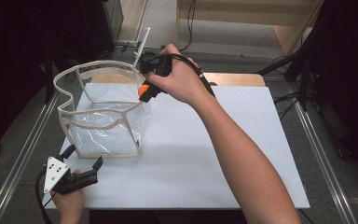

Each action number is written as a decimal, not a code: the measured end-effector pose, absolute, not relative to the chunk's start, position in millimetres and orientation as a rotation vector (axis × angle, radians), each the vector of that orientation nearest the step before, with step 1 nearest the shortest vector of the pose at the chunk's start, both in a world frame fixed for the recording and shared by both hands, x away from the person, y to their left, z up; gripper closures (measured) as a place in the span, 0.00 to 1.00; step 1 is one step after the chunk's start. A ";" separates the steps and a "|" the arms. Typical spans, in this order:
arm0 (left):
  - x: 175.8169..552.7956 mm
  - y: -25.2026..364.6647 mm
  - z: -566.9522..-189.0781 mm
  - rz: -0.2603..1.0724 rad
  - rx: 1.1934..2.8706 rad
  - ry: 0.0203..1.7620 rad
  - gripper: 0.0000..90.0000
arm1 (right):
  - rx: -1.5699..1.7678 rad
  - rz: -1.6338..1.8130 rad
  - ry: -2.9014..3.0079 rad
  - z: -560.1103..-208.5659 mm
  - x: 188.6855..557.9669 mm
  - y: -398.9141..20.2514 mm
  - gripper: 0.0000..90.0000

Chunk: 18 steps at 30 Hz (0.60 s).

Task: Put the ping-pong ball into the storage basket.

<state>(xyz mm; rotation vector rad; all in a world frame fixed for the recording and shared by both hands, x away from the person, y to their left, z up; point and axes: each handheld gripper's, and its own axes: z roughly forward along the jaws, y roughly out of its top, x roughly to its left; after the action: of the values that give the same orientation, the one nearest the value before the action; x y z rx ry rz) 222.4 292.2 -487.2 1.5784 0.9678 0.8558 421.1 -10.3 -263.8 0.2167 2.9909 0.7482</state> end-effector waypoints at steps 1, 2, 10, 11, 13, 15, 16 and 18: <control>222.4 292.2 -487.2 0.856 1.579 0.968 0.00 | 0.218 0.749 2.995 -263.9 421.2 -9.6 0.53; 222.4 292.2 -487.2 0.856 1.578 0.968 0.00 | 0.218 0.750 2.993 -263.9 421.5 -8.9 0.53; 222.5 292.3 -487.2 0.854 1.578 0.968 0.00 | 0.233 0.752 2.988 -264.0 423.2 -5.1 0.53; 222.5 292.4 -487.2 0.854 1.578 0.968 0.00 | 0.228 0.754 2.986 -264.2 423.7 -4.6 0.53; 222.5 292.4 -487.2 0.854 1.579 0.968 0.00 | 0.243 0.739 2.979 -263.9 423.9 -3.6 0.53; 222.5 292.3 -487.2 0.854 1.578 0.968 0.00 | 0.245 0.743 2.977 -263.9 425.0 -3.1 0.53; 222.6 292.4 -487.1 0.855 1.579 0.968 0.00 | 0.253 0.742 2.977 -263.6 425.1 -2.8 0.53; 222.6 292.4 -487.1 0.854 1.579 0.968 0.00 | 0.249 0.745 2.974 -263.5 425.7 -1.9 0.53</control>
<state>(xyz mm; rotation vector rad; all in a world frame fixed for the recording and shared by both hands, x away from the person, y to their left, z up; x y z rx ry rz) 222.6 292.4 -487.1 1.5787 0.9678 0.8542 425.7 -1.9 -263.5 0.2487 2.9742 0.7453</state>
